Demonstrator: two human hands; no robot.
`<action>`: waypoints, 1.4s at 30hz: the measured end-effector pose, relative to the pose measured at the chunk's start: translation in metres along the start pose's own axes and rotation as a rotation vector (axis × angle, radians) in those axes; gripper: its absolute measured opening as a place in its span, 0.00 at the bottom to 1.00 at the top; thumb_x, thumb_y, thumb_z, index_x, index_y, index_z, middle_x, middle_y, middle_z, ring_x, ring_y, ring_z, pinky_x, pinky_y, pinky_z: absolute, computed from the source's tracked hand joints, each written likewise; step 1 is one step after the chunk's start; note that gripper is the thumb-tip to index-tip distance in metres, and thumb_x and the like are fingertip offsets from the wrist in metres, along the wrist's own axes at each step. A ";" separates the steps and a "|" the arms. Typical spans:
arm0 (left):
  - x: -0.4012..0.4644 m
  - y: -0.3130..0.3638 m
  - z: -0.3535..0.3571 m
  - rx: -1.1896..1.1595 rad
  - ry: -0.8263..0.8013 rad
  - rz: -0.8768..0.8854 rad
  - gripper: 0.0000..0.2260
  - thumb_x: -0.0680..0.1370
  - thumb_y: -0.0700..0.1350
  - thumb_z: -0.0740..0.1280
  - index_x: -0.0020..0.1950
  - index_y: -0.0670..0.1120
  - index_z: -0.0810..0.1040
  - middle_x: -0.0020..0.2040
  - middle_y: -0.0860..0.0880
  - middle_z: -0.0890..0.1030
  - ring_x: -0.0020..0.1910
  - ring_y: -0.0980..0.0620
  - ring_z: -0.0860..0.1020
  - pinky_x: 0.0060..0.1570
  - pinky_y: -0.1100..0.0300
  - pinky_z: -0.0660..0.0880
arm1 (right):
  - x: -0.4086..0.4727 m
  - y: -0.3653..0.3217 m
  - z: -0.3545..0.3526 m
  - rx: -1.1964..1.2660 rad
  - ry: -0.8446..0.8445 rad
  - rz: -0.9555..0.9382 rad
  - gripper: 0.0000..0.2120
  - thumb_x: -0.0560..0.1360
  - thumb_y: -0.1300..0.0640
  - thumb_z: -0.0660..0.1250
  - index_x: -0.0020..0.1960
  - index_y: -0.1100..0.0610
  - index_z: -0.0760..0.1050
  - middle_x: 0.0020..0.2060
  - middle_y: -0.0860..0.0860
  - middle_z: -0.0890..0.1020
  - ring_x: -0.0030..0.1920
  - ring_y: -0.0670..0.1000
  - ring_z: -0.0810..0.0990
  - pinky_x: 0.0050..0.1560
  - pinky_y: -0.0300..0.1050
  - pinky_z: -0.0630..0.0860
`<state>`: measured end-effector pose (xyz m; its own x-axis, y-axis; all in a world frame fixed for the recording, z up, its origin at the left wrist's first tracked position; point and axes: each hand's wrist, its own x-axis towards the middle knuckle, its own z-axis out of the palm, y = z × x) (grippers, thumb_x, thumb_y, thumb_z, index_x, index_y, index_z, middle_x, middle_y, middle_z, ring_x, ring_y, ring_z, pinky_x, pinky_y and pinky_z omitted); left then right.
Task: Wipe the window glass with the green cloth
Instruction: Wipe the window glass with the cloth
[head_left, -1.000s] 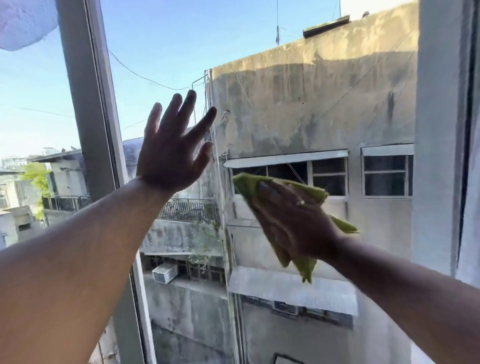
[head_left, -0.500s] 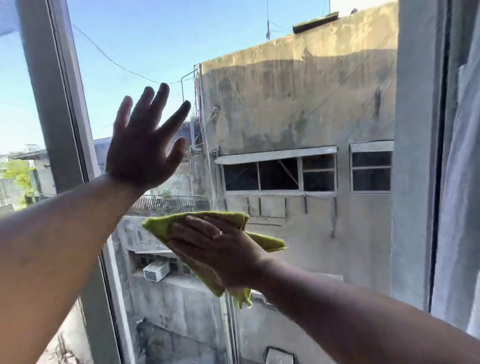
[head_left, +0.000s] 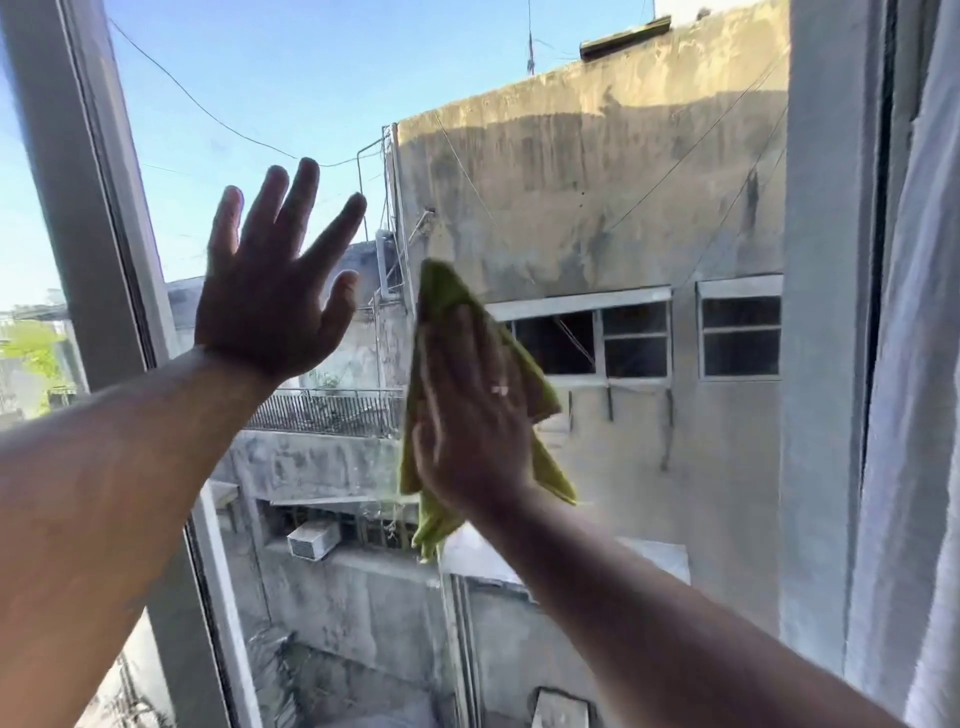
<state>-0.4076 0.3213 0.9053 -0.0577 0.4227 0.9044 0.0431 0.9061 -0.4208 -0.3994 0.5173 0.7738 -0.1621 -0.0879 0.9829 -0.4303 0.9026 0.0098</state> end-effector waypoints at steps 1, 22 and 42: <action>-0.001 -0.001 -0.001 -0.005 0.004 0.010 0.26 0.83 0.56 0.50 0.81 0.53 0.56 0.82 0.41 0.55 0.81 0.41 0.55 0.78 0.38 0.53 | -0.014 -0.031 0.010 -0.005 -0.104 -0.239 0.34 0.75 0.53 0.60 0.79 0.54 0.57 0.80 0.55 0.57 0.79 0.60 0.53 0.79 0.57 0.50; 0.001 0.001 -0.012 -0.018 -0.077 0.001 0.26 0.84 0.56 0.49 0.81 0.52 0.58 0.83 0.41 0.54 0.82 0.41 0.53 0.79 0.39 0.51 | -0.028 -0.008 -0.001 -0.105 -0.272 -0.522 0.39 0.70 0.53 0.62 0.80 0.52 0.56 0.80 0.53 0.55 0.79 0.59 0.54 0.78 0.58 0.46; 0.000 0.003 -0.010 -0.015 -0.100 -0.009 0.25 0.84 0.55 0.50 0.81 0.51 0.57 0.82 0.39 0.54 0.82 0.40 0.52 0.79 0.37 0.50 | 0.000 0.071 -0.023 -0.108 -0.194 -0.447 0.35 0.72 0.52 0.59 0.79 0.49 0.57 0.79 0.53 0.58 0.78 0.60 0.55 0.76 0.60 0.55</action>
<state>-0.3971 0.3236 0.9048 -0.1577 0.4148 0.8961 0.0566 0.9098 -0.4112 -0.4095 0.5909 0.7783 -0.1491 -0.5434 0.8261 -0.4028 0.7964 0.4511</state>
